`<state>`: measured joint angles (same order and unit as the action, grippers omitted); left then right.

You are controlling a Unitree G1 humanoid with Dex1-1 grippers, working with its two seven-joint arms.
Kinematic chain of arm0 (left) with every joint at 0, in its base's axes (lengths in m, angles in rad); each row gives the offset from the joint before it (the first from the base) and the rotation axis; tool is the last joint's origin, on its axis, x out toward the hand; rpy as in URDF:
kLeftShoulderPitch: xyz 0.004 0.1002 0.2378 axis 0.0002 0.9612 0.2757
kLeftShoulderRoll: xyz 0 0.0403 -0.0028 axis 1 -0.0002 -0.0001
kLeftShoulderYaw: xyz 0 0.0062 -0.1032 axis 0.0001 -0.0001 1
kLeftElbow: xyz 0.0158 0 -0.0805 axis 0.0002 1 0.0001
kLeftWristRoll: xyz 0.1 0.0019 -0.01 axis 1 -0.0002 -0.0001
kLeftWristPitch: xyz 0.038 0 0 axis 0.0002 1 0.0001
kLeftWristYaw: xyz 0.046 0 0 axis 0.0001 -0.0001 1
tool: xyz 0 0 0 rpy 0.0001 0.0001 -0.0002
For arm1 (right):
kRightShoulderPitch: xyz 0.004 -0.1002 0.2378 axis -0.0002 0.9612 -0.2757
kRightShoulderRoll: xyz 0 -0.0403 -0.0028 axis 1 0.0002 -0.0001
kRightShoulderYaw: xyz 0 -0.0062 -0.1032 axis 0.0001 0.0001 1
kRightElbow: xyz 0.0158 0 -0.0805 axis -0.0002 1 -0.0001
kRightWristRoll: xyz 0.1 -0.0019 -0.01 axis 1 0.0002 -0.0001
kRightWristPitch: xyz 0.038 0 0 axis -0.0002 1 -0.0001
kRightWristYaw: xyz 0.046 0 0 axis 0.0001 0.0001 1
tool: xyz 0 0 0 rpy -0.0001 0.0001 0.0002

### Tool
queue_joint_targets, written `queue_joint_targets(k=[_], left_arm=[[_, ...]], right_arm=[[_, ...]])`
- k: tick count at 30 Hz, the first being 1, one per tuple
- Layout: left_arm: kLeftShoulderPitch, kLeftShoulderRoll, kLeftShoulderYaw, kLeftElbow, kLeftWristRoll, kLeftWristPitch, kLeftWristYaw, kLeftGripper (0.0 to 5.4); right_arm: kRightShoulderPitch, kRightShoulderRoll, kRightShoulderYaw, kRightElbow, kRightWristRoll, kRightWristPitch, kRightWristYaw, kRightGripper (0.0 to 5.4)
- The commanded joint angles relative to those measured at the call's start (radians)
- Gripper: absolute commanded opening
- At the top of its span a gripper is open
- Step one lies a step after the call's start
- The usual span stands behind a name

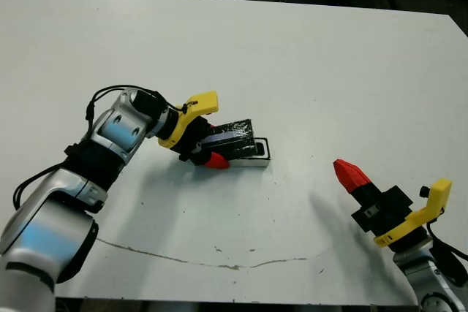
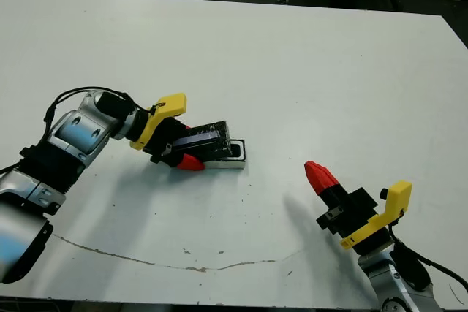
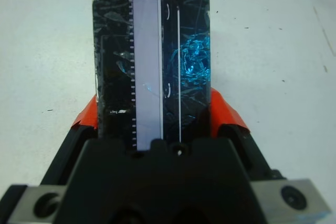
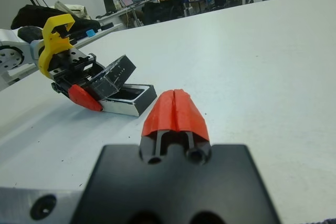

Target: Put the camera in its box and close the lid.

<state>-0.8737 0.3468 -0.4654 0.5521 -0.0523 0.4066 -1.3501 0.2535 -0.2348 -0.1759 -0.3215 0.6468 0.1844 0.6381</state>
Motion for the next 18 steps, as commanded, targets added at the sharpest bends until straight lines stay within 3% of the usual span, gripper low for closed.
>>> queue_joint_targets(k=[1, 18], left_arm=[[0.045, -0.083, -0.060, 0.048, 0.019, 0.020, -0.019, 3.09], [0.038, -0.169, -0.080, 0.073, 0.055, -0.050, -0.021, 3.09]], right_arm=[[0.014, -0.008, -0.002, -0.003, -0.003, 0.008, -0.009, 0.00], [0.003, -0.017, -0.021, 0.002, -0.006, -0.011, 0.002, 0.00]])
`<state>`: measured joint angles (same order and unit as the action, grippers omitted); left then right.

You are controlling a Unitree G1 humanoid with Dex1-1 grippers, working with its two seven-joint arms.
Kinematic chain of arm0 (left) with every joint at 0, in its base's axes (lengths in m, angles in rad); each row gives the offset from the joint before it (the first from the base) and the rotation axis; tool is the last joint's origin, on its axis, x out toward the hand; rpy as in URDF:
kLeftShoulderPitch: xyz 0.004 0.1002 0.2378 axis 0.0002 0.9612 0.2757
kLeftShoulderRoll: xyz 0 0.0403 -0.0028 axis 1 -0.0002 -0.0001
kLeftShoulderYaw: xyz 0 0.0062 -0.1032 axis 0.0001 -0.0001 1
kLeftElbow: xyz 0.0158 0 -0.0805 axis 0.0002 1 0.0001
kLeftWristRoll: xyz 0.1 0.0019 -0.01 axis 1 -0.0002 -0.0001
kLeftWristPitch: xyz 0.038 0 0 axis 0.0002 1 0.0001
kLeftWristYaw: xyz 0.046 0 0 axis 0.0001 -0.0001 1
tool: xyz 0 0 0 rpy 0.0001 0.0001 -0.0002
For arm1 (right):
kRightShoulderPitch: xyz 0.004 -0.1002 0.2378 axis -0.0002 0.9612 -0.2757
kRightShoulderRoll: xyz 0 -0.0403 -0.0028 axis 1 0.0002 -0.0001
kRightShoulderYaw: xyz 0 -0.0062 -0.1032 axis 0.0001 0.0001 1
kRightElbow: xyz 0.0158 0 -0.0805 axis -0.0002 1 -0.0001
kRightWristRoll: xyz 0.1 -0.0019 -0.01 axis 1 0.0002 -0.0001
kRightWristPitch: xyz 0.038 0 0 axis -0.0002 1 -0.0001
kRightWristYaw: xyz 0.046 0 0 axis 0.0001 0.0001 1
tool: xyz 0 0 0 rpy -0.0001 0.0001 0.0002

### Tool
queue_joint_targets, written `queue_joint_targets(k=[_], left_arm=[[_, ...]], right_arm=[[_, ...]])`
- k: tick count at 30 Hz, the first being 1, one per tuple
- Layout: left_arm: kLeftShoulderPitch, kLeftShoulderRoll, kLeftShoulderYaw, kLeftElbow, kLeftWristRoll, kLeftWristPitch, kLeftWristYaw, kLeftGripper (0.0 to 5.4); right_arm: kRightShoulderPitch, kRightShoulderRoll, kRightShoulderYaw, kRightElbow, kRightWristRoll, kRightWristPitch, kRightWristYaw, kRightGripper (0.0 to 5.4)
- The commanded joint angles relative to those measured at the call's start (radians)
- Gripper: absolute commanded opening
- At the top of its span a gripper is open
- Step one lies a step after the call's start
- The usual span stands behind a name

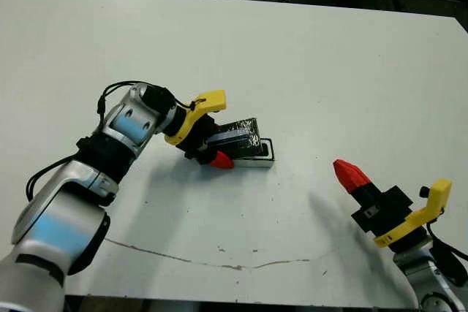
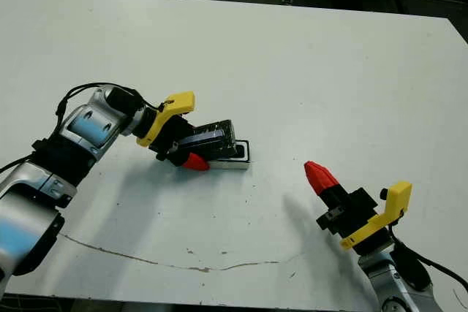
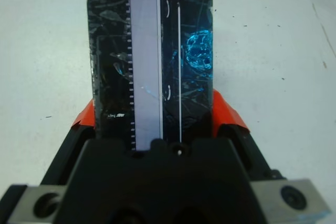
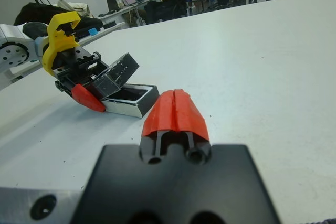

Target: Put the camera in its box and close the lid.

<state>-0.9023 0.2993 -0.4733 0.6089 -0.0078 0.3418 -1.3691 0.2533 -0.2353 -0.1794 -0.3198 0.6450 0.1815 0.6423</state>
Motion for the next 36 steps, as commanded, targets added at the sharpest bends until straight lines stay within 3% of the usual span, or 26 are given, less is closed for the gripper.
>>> queue_joint_targets(k=[1, 4, 12, 21, 36], left_arm=[[0.069, -0.126, -0.076, 0.009, 0.019, 0.022, 0.013, 3.09], [0.075, -0.137, -0.085, -0.006, 0.049, 0.021, 0.057, 3.09], [0.091, -0.162, -0.094, -0.009, 0.087, -0.036, 0.114, 4.28], [0.086, -0.203, -0.089, 0.049, 0.089, -0.090, 0.146, 5.39], [0.061, -0.175, -0.071, 0.060, 0.078, -0.130, 0.112, 5.39]], right_arm=[[0.000, -0.019, -0.021, 0.001, -0.005, -0.009, -0.001, 0.00], [-0.003, -0.027, -0.039, -0.006, 0.005, -0.002, -0.005, 0.00], [-0.012, -0.061, -0.104, -0.019, 0.037, 0.012, -0.006, 0.00], [-0.012, -0.067, -0.125, -0.007, 0.065, 0.006, 0.004, 0.00], [-0.008, -0.049, -0.108, 0.006, 0.047, -0.016, 0.019, 0.00]])
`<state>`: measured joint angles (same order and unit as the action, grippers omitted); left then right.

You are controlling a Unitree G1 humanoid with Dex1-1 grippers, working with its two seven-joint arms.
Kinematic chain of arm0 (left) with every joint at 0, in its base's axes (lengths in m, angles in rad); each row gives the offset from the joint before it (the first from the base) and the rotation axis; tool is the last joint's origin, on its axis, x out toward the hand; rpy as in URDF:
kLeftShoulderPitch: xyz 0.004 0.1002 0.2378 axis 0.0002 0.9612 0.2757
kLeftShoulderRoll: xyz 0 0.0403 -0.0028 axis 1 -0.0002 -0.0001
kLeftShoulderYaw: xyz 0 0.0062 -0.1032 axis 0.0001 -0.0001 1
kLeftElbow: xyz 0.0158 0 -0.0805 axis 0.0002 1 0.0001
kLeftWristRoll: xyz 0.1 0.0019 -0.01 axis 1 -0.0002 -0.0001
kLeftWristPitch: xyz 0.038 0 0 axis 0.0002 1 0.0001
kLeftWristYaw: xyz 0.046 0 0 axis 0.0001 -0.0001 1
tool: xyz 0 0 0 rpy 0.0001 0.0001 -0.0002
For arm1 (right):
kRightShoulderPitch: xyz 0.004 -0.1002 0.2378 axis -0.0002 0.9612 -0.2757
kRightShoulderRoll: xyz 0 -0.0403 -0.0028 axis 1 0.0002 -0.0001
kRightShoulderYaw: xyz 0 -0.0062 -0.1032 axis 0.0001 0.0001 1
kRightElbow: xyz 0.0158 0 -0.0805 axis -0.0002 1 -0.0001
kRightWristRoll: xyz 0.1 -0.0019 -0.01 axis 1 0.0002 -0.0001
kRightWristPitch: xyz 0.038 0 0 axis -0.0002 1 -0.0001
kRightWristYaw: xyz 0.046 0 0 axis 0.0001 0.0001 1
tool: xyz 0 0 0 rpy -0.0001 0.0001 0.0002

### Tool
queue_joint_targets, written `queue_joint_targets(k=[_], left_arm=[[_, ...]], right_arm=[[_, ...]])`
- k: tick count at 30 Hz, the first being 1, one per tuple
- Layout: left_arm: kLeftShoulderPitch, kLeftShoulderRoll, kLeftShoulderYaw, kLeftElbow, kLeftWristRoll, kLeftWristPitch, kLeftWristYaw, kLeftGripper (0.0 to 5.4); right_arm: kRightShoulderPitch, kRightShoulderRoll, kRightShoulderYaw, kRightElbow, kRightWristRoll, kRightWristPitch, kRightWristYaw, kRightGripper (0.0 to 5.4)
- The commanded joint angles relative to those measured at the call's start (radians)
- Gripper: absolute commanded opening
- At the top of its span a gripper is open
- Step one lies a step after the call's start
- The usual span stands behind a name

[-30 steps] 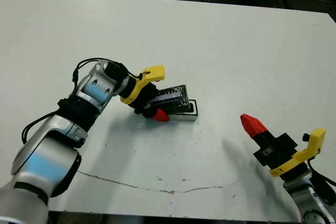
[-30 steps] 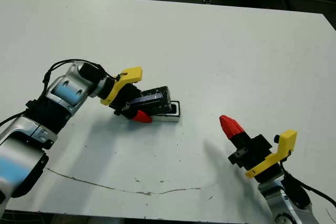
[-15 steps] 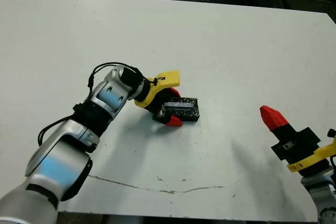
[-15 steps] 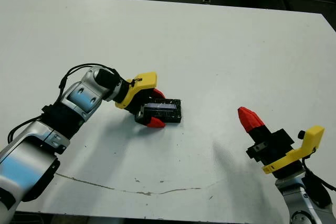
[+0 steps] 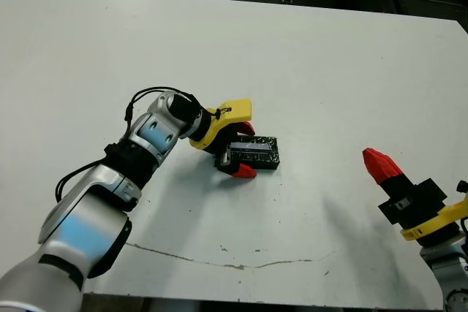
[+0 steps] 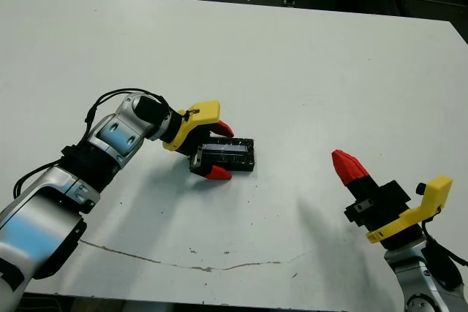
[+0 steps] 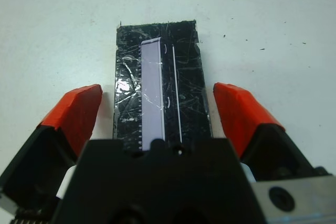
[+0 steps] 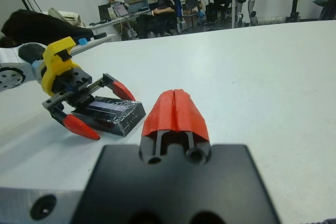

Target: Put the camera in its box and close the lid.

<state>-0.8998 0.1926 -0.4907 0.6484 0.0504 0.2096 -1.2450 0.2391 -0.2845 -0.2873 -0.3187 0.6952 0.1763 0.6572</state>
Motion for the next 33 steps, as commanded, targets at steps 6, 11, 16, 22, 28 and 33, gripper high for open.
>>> queue_joint_targets(k=[6, 11, 16, 22, 28, 33], left_arm=[[0.075, 0.009, -0.019, -0.029, 0.012, -0.022, -0.038, 5.39], [0.101, 0.072, 0.024, -0.082, -0.025, 0.021, -0.073, 5.39], [0.156, 0.164, 0.064, -0.177, -0.047, 0.026, -0.080, 5.39], [0.207, 0.267, 0.076, -0.223, -0.047, 0.061, -0.092, 5.39], [0.239, 0.327, 0.089, -0.194, -0.045, 0.014, -0.096, 5.39], [0.254, 0.362, 0.103, -0.181, -0.043, -0.001, -0.081, 5.39]], right_arm=[[0.014, 0.001, 0.007, -0.007, -0.003, 0.005, -0.012, 0.00], [0.009, -0.007, 0.011, 0.000, -0.007, 0.009, -0.009, 0.00], [0.024, -0.001, 0.014, -0.023, -0.024, 0.003, -0.029, 0.00], [0.029, 0.003, 0.018, -0.031, -0.023, 0.002, -0.031, 0.00], [0.033, 0.007, 0.024, -0.036, -0.032, -0.004, -0.043, 0.00], [0.031, 0.005, 0.026, -0.027, -0.026, -0.005, -0.036, 0.00]])
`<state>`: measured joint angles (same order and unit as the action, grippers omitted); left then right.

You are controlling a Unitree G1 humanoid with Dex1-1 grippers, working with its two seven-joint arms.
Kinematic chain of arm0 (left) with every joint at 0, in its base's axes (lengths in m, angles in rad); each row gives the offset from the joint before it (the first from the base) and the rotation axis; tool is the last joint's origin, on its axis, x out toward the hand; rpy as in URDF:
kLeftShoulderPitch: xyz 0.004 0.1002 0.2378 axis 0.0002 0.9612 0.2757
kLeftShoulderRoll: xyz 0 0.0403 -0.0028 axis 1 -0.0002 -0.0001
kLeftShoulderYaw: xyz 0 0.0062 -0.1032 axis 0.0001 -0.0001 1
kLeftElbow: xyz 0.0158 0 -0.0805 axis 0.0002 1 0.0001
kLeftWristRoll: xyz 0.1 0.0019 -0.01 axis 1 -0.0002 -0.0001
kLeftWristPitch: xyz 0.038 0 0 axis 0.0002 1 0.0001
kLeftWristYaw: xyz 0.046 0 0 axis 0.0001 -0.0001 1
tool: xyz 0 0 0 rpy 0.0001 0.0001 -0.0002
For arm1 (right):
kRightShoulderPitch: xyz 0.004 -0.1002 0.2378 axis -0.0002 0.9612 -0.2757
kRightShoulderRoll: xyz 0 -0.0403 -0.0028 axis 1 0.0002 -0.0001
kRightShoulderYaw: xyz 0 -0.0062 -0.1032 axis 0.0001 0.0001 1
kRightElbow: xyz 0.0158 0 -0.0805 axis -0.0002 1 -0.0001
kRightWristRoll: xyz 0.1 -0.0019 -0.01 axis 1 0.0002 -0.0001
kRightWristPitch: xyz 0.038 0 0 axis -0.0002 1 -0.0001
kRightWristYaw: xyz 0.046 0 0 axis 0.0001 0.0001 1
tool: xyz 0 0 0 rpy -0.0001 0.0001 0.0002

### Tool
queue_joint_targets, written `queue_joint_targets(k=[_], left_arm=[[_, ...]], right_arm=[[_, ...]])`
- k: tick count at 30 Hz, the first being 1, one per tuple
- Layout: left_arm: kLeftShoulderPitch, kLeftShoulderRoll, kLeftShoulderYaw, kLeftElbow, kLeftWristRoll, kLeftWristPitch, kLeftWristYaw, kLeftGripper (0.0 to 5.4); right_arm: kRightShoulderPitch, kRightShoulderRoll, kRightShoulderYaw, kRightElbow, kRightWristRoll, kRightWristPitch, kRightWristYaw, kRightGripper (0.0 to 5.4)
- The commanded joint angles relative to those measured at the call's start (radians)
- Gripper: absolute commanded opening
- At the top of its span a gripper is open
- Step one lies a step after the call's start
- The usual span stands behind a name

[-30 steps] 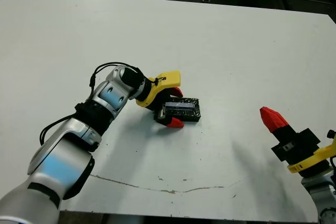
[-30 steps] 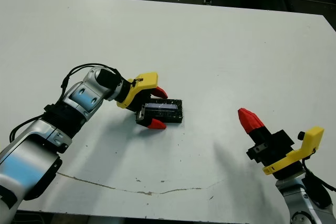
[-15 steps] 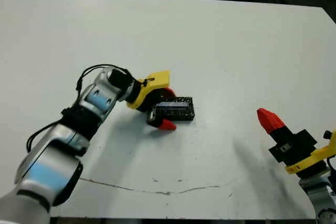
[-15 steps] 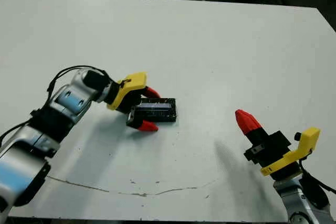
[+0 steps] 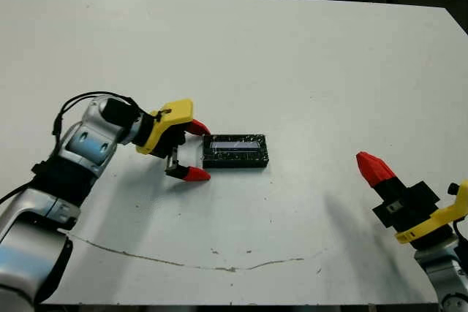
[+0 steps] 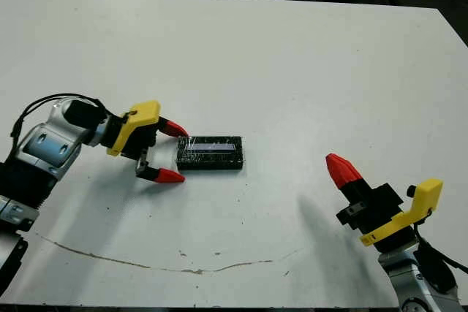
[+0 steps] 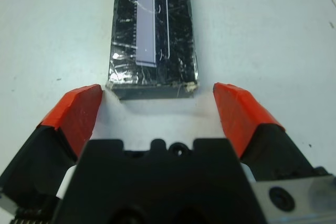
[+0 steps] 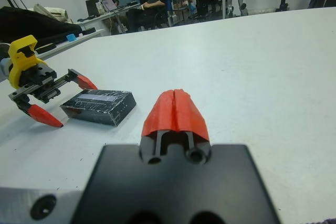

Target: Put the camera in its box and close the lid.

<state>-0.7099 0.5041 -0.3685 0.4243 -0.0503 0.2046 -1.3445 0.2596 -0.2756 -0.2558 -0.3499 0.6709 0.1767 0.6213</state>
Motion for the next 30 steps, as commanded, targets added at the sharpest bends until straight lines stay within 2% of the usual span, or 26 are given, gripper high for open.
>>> queue_joint_targets(k=[1, 5, 8, 11, 14, 17, 22, 26, 30], left_arm=[[0.073, 0.058, -0.009, 0.044, 0.054, -0.007, 0.029, 5.39], [0.133, 0.095, 0.063, 0.008, 0.026, -0.048, 0.080, 5.39], [0.182, 0.131, 0.145, -0.066, -0.012, 0.001, 0.139, 5.39], [0.269, 0.123, 0.290, -0.202, -0.111, 0.090, 0.250, 5.31], [0.418, 0.030, 0.453, -0.419, -0.217, 0.150, 0.449, 4.97], [0.567, -0.102, 0.538, -0.621, -0.270, 0.113, 0.647, 4.51], [0.739, -0.275, 0.539, -0.783, -0.273, -0.056, 0.820, 3.78], [0.835, -0.395, 0.500, -0.802, -0.250, -0.222, 0.904, 3.16], [0.911, -0.478, 0.460, -0.821, -0.241, -0.298, 0.984, 2.55]], right_arm=[[0.013, -0.003, -0.006, 0.002, 0.000, -0.002, -0.003, 0.00], [0.016, -0.002, -0.005, 0.000, 0.002, -0.003, 0.000, 0.00], [0.010, -0.003, -0.004, 0.013, 0.005, -0.015, 0.021, 0.00], [0.008, 0.005, 0.000, 0.017, -0.007, -0.032, 0.025, 0.00], [0.005, 0.012, 0.009, 0.026, -0.004, -0.028, 0.023, 0.00], [0.000, 0.020, 0.023, 0.038, 0.005, -0.023, 0.028, 0.00], [0.001, 0.037, 0.052, 0.022, -0.009, -0.020, 0.005, 0.00], [0.004, 0.070, 0.078, 0.014, -0.054, -0.045, -0.038, 0.00], [0.009, 0.117, 0.095, 0.012, -0.084, -0.065, -0.089, 0.00]])
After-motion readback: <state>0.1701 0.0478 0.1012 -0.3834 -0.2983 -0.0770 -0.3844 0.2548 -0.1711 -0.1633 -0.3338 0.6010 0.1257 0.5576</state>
